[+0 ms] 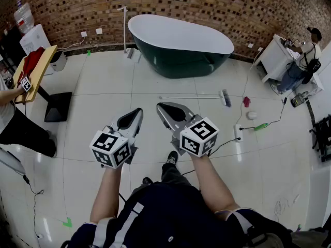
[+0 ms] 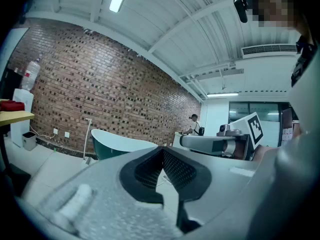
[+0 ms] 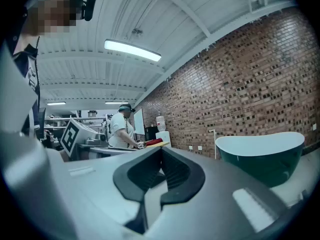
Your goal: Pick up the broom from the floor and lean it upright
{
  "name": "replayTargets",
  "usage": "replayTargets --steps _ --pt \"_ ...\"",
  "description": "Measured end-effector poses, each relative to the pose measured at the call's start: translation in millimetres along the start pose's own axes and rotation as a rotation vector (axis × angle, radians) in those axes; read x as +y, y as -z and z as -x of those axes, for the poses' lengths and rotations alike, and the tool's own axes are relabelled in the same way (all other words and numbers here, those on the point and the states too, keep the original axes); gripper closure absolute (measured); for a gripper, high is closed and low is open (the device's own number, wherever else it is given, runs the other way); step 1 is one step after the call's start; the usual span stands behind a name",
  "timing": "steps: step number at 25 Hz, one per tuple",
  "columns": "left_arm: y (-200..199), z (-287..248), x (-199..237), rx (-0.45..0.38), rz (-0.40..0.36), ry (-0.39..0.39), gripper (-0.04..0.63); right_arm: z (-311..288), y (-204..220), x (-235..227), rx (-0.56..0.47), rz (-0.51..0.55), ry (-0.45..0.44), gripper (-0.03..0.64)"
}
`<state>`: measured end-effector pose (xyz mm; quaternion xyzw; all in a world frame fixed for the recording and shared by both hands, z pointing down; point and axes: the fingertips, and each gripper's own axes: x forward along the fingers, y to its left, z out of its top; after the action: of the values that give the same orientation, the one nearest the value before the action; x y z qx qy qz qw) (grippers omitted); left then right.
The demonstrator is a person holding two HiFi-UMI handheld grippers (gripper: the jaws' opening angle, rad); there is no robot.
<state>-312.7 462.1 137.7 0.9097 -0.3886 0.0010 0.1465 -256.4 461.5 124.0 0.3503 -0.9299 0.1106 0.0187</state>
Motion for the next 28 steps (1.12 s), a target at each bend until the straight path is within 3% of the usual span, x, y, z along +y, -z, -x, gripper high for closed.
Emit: replayTargets --steps 9,19,28 --pt "7.2 -75.3 -24.6 0.05 -0.016 0.118 0.595 38.1 -0.4 -75.8 -0.021 -0.032 0.137 0.615" --pt "16.7 -207.9 -65.3 0.123 -0.043 0.321 0.594 95.5 -2.4 -199.9 -0.069 -0.092 0.348 0.615" --pt "22.8 -317.9 -110.0 0.165 -0.064 0.456 0.594 148.0 -9.2 -297.3 -0.099 -0.113 0.471 0.615"
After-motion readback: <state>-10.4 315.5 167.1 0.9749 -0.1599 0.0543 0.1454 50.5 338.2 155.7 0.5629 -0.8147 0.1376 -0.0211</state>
